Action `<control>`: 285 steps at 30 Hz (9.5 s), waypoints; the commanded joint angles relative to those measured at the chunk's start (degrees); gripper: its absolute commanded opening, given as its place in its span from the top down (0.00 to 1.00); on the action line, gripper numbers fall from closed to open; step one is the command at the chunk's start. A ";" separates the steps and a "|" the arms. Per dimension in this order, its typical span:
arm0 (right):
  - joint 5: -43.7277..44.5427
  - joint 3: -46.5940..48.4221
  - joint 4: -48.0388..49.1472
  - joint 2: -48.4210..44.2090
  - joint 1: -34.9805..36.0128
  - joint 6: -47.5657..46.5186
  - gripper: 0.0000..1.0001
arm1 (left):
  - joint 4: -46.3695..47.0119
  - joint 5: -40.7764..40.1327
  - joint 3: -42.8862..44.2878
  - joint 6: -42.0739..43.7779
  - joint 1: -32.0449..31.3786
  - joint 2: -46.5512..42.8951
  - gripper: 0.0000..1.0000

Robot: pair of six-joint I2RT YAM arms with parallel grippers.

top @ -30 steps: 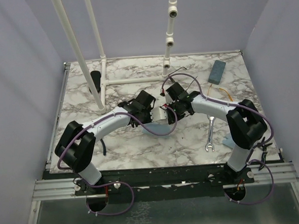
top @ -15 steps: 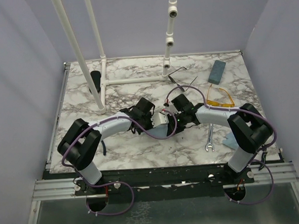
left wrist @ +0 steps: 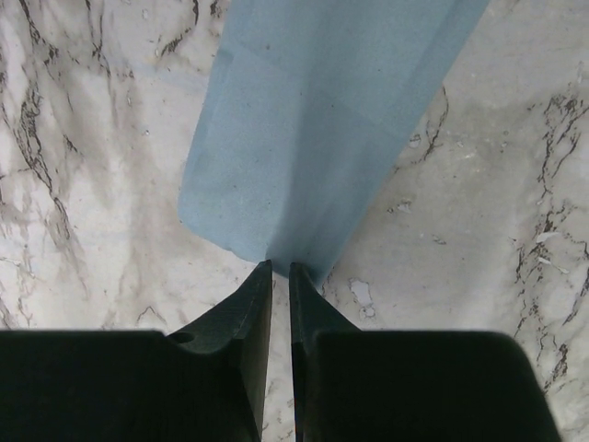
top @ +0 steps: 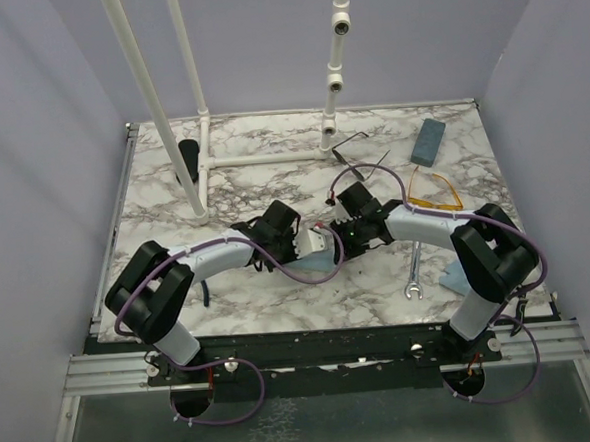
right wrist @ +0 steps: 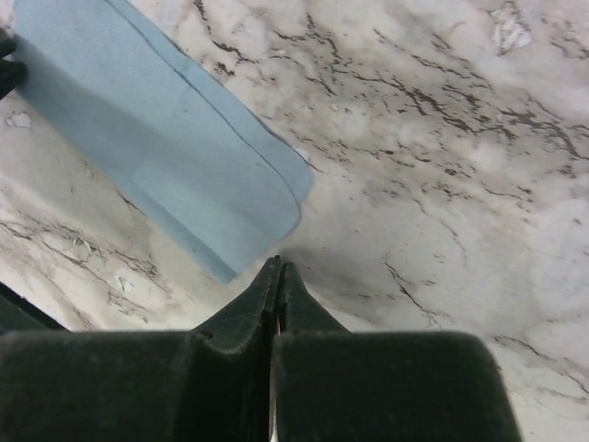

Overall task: Organize the sunglasses
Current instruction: Fold the glasses cleaning cloth at the center of the board, then open the sunglasses case at the center of the board.

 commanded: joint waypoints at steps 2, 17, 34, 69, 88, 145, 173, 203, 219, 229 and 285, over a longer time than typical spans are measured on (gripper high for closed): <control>5.02 2.72 -5.37 -2.37 0.34 -2.23 0.97 | -5.45 1.99 -1.56 0.15 -0.09 -3.21 0.86; -3.24 3.26 2.02 -0.43 3.55 -1.81 0.93 | -7.76 4.41 0.57 -1.10 2.47 -6.51 0.83; 20.71 10.51 6.16 -14.96 -26.29 -0.52 0.00 | -1.80 8.12 0.95 -11.64 13.61 -11.24 0.01; 27.88 59.46 -11.12 34.25 -38.30 -10.79 0.73 | -0.55 10.07 -1.46 -11.63 15.61 -10.03 0.01; 24.49 51.52 -6.15 26.59 -38.29 -10.96 0.82 | -0.54 10.42 -1.90 -11.11 15.61 -10.80 0.01; -13.80 9.89 30.84 -27.42 10.78 31.46 1.00 | 19.83 26.53 -13.05 96.32 21.78 -69.44 0.01; -18.38 19.50 32.78 -15.53 19.02 29.55 1.00 | 20.89 26.50 -16.17 98.16 21.78 -68.43 0.72; -10.74 8.10 17.95 -38.31 19.10 -19.66 0.00 | -31.20 38.90 21.92 -8.60 21.78 -46.76 1.00; -25.76 8.39 39.79 -28.41 19.09 -11.12 0.00 | -21.21 52.51 17.02 -20.70 21.78 -49.58 1.00; -31.96 11.81 43.11 -23.92 19.09 -10.23 0.00 | -21.17 52.74 15.53 -19.96 21.78 -50.43 1.00; -19.81 9.81 47.22 -24.83 19.70 2.74 1.00 | -12.98 53.87 12.27 -34.96 21.78 -48.59 0.66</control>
